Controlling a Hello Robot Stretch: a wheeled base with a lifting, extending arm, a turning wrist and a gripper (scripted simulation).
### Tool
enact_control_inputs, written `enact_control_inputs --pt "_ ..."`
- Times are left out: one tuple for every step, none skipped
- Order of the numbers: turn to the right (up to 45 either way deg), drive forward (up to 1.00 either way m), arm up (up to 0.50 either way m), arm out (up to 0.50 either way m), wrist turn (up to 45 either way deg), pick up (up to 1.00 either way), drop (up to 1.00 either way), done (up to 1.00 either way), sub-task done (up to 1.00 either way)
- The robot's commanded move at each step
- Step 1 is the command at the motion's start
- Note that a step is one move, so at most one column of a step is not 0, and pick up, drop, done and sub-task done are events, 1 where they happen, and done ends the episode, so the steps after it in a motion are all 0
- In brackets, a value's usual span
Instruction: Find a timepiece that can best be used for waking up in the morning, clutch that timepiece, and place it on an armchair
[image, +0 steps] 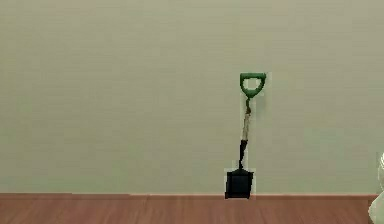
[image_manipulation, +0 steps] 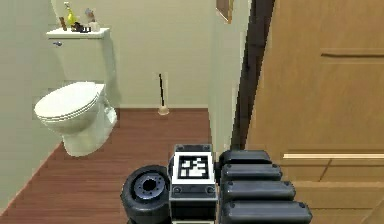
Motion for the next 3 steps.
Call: enact_control_inputs --pt "45.0 0.00 0.00 0.00 0.0 0.00 0.00 0.00 0.00" --pt "0.0 0.10 0.00 0.00 0.0 0.00 0.00 0.00 0.00" --pt "-24.0 0.00 0.00 0.00 0.0 0.00 0.00 0.00 0.00"
